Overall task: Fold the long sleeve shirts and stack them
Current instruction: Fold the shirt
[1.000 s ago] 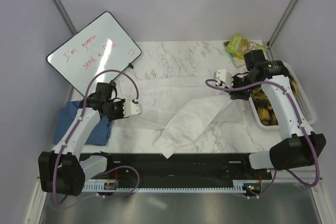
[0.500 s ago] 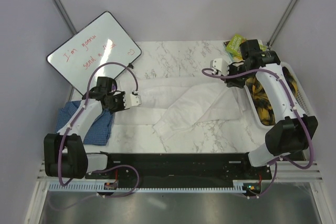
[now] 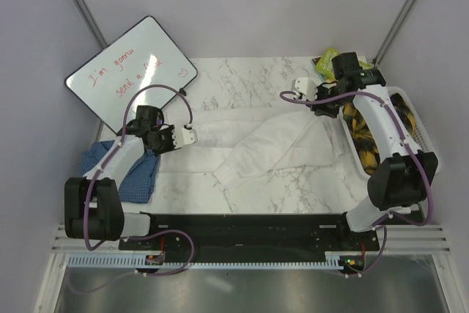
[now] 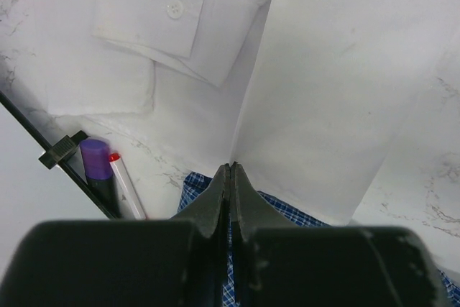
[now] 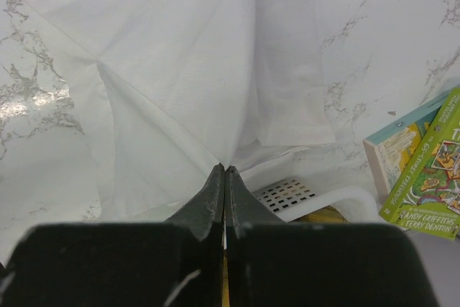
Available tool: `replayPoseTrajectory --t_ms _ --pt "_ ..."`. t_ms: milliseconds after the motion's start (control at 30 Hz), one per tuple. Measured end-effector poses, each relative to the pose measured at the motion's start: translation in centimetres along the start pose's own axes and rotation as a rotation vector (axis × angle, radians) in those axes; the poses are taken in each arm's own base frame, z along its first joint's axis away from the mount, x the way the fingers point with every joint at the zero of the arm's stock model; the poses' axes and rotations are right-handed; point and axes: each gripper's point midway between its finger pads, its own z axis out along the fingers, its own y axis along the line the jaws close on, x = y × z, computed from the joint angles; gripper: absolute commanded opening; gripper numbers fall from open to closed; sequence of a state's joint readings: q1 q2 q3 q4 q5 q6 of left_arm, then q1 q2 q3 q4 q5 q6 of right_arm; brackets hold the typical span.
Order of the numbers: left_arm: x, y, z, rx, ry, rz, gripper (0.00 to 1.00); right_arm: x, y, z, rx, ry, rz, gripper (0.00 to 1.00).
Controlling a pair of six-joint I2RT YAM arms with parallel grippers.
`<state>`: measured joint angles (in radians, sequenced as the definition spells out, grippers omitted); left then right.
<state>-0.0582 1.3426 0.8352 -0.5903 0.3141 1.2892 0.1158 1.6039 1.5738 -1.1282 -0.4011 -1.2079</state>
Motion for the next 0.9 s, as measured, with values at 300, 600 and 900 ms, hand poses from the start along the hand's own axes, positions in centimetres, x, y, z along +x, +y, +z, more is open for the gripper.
replayPoseTrajectory --t_ms 300,600,900 --pt "0.3 0.1 0.8 0.006 0.003 -0.018 0.02 0.7 -0.8 1.2 0.014 0.019 0.009 0.0" --pt "0.6 -0.3 1.2 0.026 0.01 -0.025 0.02 2.1 -0.8 3.4 -0.017 0.053 0.028 0.0" --pt "1.9 -1.2 1.4 0.044 0.054 -0.039 0.02 3.2 -0.9 5.2 -0.023 0.078 0.037 0.28"
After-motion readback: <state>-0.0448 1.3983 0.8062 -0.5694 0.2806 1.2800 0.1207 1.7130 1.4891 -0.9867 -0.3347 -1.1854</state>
